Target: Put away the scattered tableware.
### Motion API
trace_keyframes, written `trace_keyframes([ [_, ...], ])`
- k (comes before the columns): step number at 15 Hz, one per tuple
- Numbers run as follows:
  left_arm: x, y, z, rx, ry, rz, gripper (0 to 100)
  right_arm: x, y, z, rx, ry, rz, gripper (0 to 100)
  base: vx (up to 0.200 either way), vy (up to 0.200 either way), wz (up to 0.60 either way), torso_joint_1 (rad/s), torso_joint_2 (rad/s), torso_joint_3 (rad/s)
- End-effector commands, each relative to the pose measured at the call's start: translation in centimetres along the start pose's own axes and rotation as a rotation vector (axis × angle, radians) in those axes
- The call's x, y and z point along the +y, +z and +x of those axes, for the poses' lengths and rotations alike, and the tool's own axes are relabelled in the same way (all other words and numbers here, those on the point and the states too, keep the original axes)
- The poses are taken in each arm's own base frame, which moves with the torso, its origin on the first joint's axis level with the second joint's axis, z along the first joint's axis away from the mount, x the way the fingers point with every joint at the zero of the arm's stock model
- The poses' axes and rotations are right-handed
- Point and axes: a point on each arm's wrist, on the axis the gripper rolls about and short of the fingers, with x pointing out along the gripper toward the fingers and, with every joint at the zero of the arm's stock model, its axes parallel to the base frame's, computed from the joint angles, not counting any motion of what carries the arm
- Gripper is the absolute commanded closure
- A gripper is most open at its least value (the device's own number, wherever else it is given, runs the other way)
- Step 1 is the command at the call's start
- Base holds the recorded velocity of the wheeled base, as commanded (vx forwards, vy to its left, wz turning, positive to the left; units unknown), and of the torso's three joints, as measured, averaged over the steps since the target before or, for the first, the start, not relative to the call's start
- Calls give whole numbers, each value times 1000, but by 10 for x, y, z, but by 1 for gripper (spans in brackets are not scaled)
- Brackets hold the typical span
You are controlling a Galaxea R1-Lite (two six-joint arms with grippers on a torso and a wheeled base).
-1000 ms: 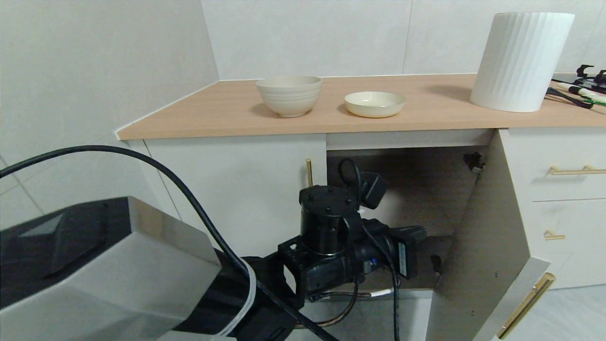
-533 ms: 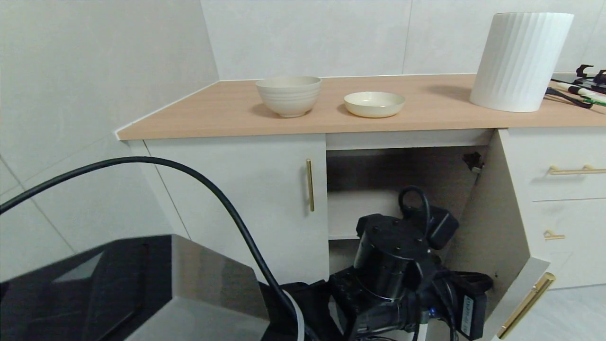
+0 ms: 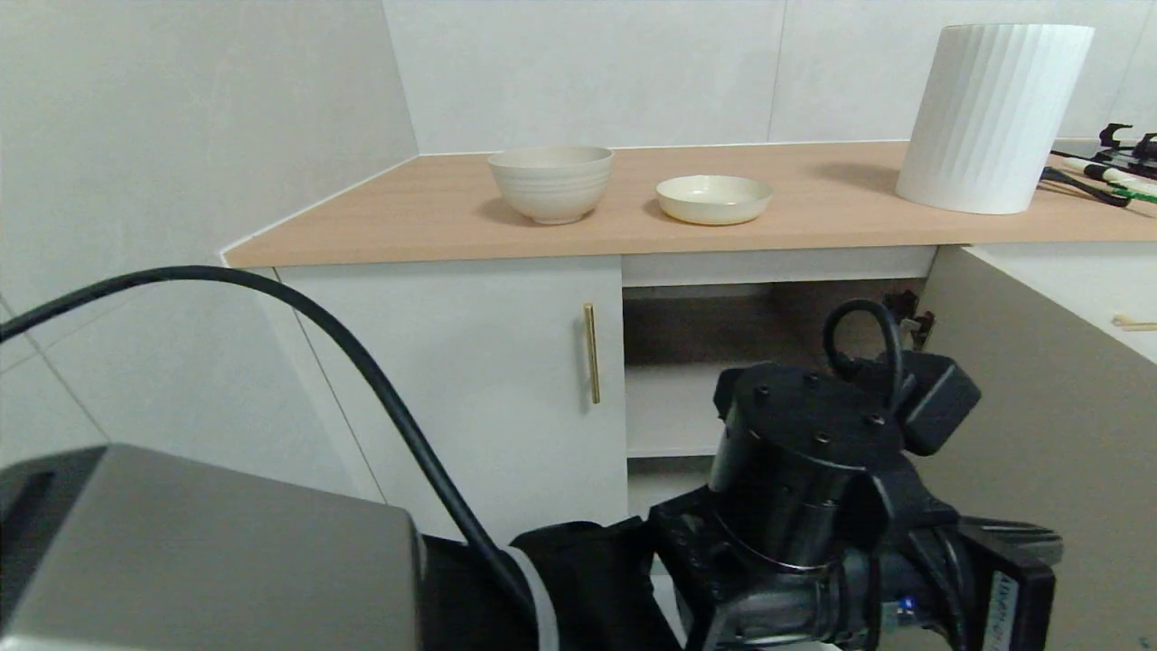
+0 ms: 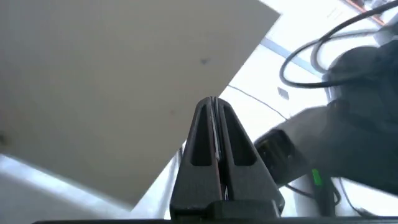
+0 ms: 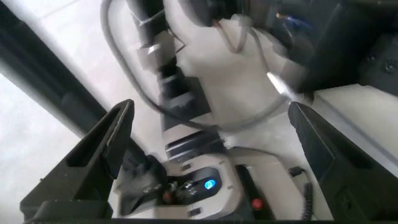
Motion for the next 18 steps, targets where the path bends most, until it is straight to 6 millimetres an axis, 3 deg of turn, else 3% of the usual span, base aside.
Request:
trace_keyframes([
  [1,24,26,-49,-63,113,-22,100,-3,3,5,11,-1,11,0,0,0,0,0,0,0],
  [2,56,32,-82,-82,227,-48,100,-9,15,13,7,-33,16,0,0,0,0,0,0,0],
  [3,61,32,-86,-83,245,-54,100,-10,18,15,4,-42,15,0,0,0,0,0,0,0],
  [4,90,36,-119,-112,372,-85,100,-24,37,33,0,-144,31,0,0,0,0,0,0,0],
  [5,99,40,-141,-143,441,-94,100,-34,53,46,-12,-191,31,0,0,0,0,0,0,0],
  [7,99,47,-187,-197,538,-74,100,-59,76,62,-7,-263,57,0,0,0,0,0,0,0],
  [8,98,49,-219,-222,609,-38,100,-75,86,74,13,-296,82,0,0,0,0,0,0,0],
  [11,97,42,-273,-231,766,62,100,-109,109,92,8,-363,97,0,0,0,0,0,0,0],
  [14,96,44,-294,-260,850,95,100,-125,101,98,108,-605,182,0,0,0,0,0,0,0],
  [15,93,48,-295,-269,850,103,0,-126,100,100,120,-687,178,0,0,0,0,0,0,0],
  [18,78,54,-302,-272,853,106,0,-122,112,96,163,-833,187,0,0,0,0,0,0,0],
])
